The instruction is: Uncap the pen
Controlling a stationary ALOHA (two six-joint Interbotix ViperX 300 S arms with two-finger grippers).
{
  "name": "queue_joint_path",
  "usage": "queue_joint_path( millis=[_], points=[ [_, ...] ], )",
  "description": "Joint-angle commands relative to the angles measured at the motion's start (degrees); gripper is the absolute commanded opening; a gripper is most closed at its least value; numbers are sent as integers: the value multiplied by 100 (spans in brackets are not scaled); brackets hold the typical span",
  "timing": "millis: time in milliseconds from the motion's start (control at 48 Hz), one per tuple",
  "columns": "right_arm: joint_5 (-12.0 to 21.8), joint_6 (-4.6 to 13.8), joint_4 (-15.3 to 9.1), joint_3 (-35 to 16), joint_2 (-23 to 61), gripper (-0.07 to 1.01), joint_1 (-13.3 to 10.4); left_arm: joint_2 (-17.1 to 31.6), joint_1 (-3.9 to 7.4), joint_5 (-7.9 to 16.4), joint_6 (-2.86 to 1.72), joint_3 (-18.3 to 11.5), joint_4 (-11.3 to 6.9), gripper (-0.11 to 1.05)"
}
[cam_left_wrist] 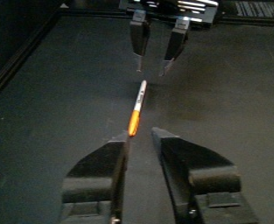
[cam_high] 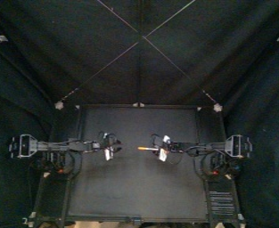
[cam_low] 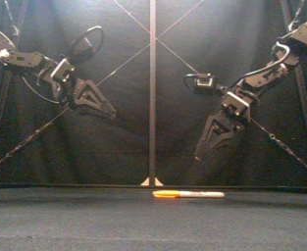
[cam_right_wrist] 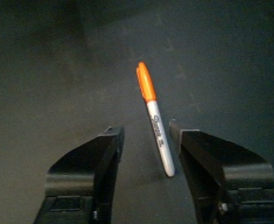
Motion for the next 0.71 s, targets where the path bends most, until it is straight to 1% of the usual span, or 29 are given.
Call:
queue_joint_path(
  millis=[21,125,188,333,521,604,708],
  points=[
    [9,0,9,-123,79,87,-193,202,44,0,0,-246,18,87],
    [26,-9,0,-167,299,87,-281,378,53,9,0,-352,9,100],
    [44,0,0,-193,422,87,-308,466,53,9,0,-439,18,104],
    [202,-18,-9,-290,677,87,-325,642,53,9,0,-606,18,104],
    [519,-35,-18,-369,870,84,-316,809,53,0,0,-747,18,104],
    [571,-35,-18,-343,932,80,-316,870,53,0,0,-800,18,104],
    [589,-35,-18,-325,976,69,-290,896,53,0,0,-853,18,104]
  ],
)
